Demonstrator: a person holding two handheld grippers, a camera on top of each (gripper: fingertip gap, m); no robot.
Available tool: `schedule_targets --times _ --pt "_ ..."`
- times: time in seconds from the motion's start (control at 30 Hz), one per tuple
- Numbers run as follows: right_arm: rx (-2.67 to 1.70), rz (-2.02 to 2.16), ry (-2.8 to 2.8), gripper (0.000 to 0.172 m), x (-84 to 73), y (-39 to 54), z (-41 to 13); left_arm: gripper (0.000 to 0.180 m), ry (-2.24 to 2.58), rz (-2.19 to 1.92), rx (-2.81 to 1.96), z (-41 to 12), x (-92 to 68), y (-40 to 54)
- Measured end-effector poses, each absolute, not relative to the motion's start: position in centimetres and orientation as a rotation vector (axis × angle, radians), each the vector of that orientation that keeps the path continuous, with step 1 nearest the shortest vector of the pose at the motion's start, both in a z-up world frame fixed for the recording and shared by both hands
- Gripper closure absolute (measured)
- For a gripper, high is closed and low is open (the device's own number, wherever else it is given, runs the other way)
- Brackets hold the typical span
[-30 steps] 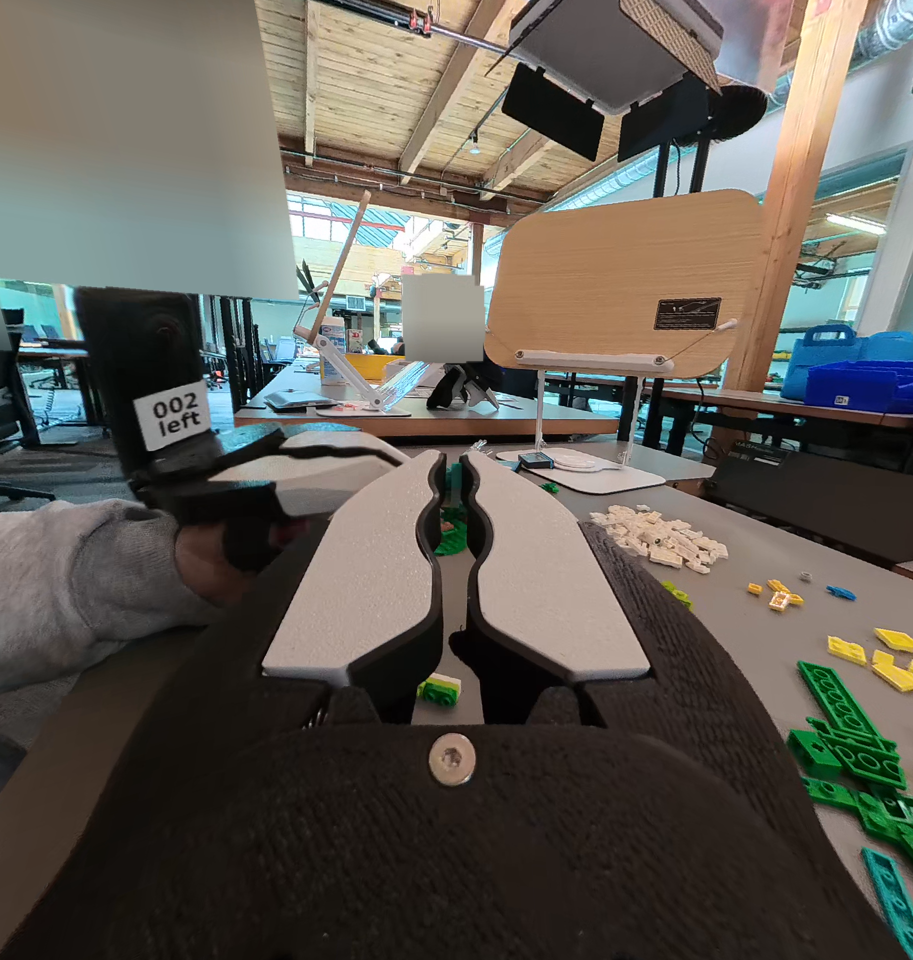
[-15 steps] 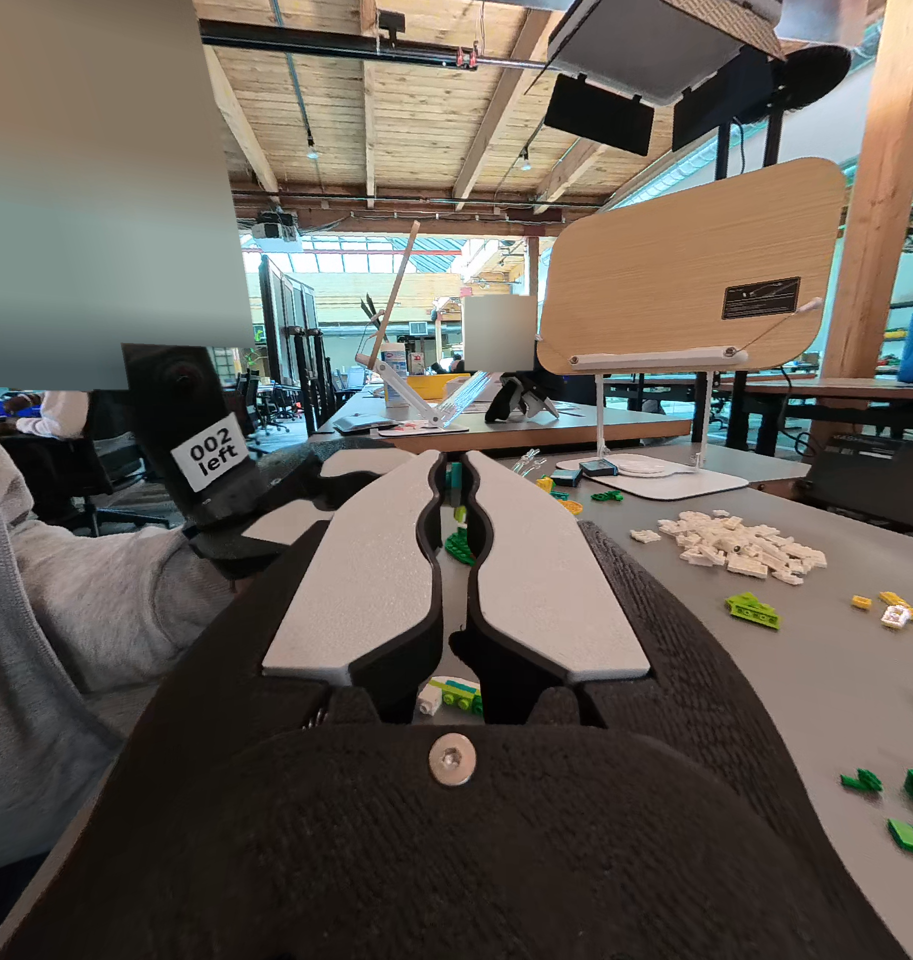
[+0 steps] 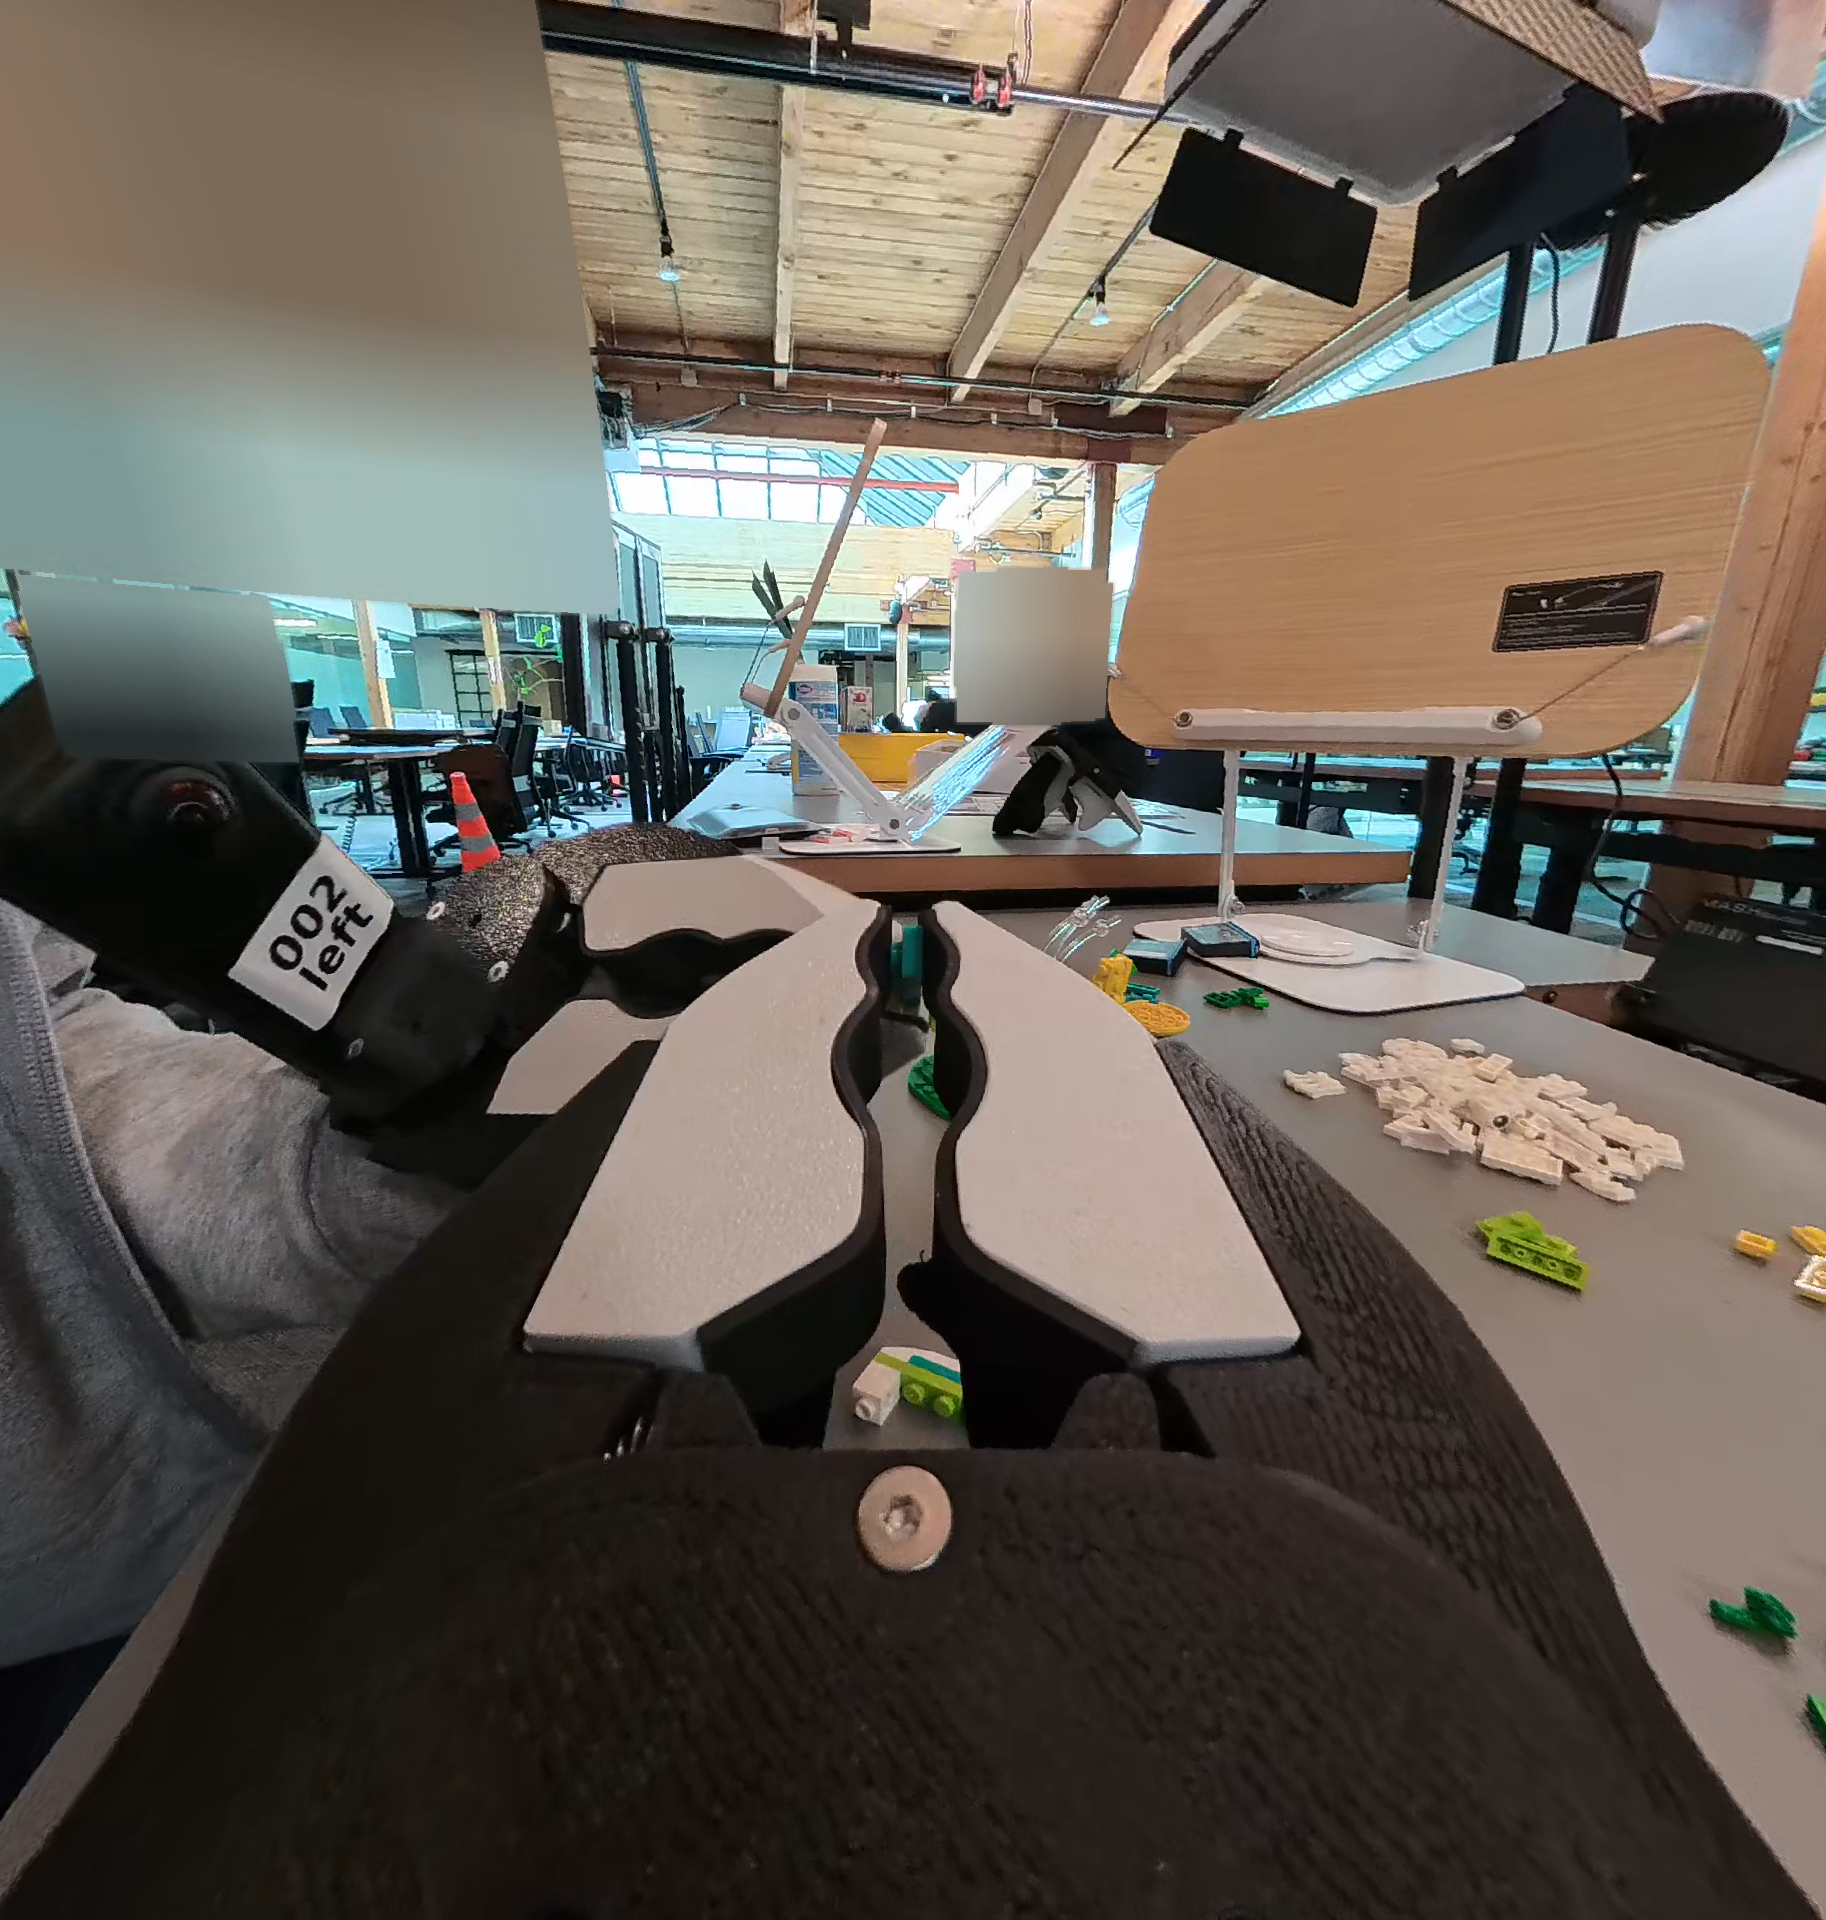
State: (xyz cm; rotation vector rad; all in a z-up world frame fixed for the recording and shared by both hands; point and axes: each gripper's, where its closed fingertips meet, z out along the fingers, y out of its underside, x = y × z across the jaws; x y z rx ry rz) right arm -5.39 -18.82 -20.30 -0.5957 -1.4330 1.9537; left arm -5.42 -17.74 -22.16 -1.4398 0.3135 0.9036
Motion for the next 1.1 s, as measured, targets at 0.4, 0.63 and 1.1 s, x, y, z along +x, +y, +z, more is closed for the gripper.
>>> schedule_targets --times 0.4,0.63,1.1 --pt "-0.648 1.889 -1.39 0.157 -6.0 -18.0 -20.3 0.173 0.205 0.854 -1.487 -22.4 -6.9 -18.2" --pt "-0.642 1.878 -1.393 0.166 -6.0 -18.1 -20.3 0.173 0.236 0.857 -1.484 -22.5 -6.6 -18.1" --pt "-0.656 1.794 -1.435 0.168 -6.5 -18.1 -20.8 0.173 0.093 0.485 -1.55 -23.1 -6.9 -18.0"
